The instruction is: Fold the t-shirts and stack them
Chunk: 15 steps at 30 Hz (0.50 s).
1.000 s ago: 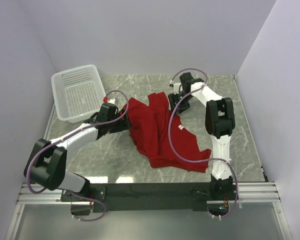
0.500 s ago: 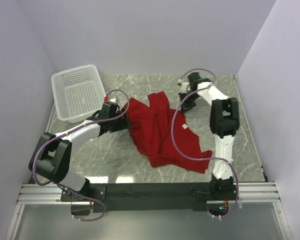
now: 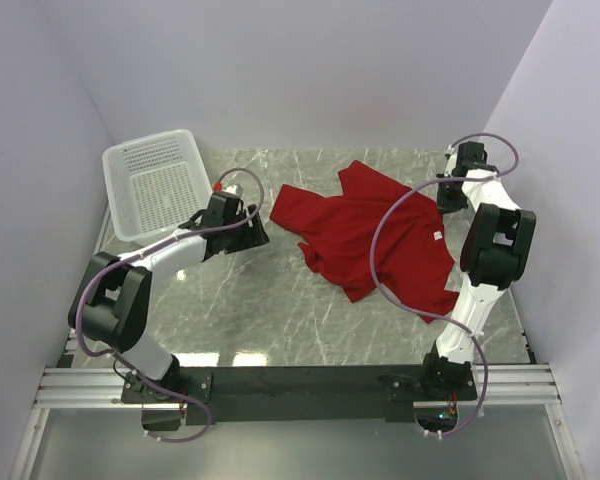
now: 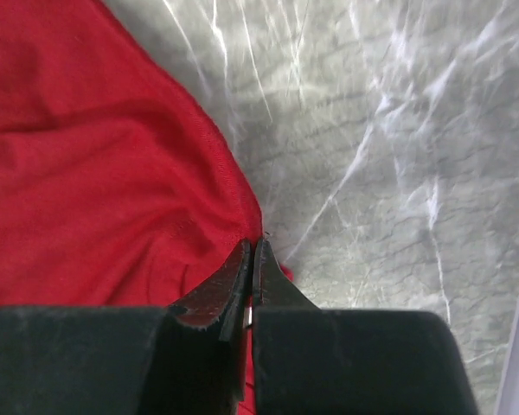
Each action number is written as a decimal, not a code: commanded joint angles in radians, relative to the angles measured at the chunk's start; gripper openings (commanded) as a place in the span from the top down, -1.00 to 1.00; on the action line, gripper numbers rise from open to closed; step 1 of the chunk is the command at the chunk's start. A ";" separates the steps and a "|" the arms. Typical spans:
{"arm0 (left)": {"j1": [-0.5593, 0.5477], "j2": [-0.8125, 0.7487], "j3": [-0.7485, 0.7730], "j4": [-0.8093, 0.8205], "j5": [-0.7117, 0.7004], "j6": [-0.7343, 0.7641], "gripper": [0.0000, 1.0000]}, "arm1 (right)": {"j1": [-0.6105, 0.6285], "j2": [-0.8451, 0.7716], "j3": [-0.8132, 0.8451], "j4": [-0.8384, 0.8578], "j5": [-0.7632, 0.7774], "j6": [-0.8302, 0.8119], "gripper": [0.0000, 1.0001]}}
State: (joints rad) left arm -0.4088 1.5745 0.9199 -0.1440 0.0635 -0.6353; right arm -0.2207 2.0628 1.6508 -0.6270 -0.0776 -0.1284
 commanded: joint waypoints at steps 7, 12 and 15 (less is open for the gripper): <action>0.004 0.111 0.152 0.008 0.065 0.043 -0.43 | -0.002 -0.174 -0.075 0.044 -0.156 -0.170 -0.31; 0.004 0.183 0.197 0.003 0.114 0.020 -0.35 | 0.058 -0.378 -0.199 -0.048 -0.462 -0.533 -0.37; 0.002 0.165 0.183 0.012 0.111 0.013 -0.34 | 0.171 -0.492 -0.302 -0.366 -0.730 -0.986 -0.35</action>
State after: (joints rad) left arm -0.4080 1.7653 1.0794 -0.1490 0.1455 -0.6163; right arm -0.1543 1.6779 1.4193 -0.7055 -0.4736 -0.6376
